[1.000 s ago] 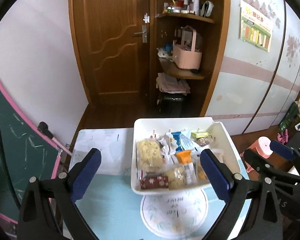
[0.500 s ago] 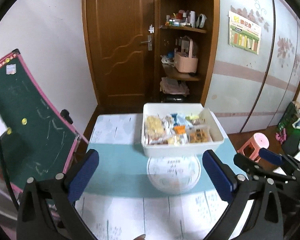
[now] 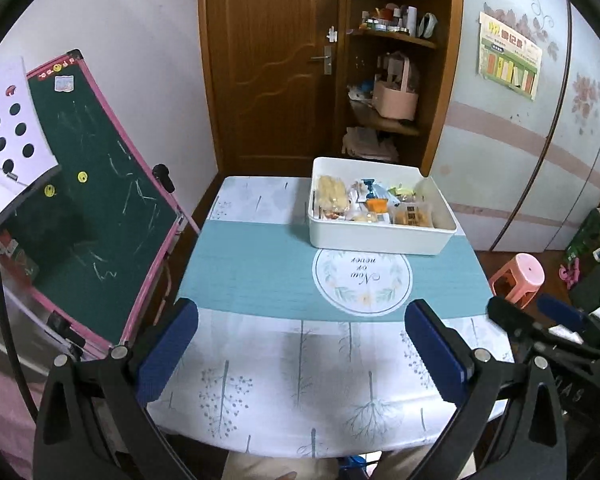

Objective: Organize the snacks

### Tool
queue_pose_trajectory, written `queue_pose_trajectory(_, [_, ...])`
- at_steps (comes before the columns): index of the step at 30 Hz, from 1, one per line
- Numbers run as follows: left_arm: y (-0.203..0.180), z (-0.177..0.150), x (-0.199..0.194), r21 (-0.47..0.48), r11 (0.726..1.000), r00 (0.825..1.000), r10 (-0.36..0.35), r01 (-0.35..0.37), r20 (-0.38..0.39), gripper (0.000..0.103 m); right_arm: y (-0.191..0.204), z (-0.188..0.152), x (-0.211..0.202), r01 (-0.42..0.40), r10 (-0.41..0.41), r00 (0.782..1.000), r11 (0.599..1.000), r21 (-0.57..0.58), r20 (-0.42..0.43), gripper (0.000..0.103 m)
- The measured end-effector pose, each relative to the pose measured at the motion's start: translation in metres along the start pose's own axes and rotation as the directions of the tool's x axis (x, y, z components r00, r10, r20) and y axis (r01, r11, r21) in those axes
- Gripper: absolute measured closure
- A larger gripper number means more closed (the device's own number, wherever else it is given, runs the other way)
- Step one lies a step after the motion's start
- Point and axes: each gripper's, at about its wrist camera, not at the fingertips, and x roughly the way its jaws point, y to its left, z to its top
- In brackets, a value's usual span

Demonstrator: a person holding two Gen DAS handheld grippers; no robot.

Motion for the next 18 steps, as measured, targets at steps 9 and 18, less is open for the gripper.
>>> queue_pose_trajectory(9, [0.003,-0.010,0.012,-0.039,0.999,0.998,0.001,-0.003,-0.055,0.000,-0.003,-0.009,-0.013,0.019,-0.019,1.000,0.999,0.038,0.014,0.018])
queue_pose_trajectory(18, [-0.001,-0.010,-0.002,-0.035,0.999,0.999,0.034,-0.034,0.006,0.000,0.005,-0.012,-0.014,-0.001,0.001,1.000,1.000,0.006,0.007,0.016])
